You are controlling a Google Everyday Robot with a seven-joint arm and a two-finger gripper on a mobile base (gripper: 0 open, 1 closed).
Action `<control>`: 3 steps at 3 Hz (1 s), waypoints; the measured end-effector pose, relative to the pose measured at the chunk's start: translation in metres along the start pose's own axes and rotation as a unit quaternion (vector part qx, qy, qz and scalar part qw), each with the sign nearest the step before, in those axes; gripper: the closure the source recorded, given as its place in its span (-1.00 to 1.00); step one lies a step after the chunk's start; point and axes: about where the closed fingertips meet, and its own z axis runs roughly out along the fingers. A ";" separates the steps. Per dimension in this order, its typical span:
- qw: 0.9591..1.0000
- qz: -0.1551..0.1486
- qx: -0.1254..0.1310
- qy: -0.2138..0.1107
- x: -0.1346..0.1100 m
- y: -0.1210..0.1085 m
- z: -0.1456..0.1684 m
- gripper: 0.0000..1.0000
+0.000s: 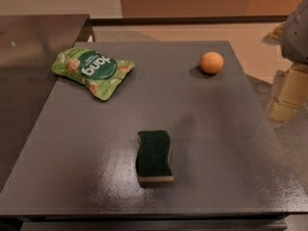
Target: Move orange near sponge
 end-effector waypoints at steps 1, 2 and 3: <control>1.000 0.000 0.000 0.000 0.000 0.000 0.000 -1.00; 1.000 0.004 0.005 -0.007 -0.003 -0.003 0.000 -1.00; 0.999 0.021 -0.004 -0.032 -0.012 -0.022 0.017 -1.00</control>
Offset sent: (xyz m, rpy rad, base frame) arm 0.0092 0.0031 -0.0026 0.0301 -0.0042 -0.0136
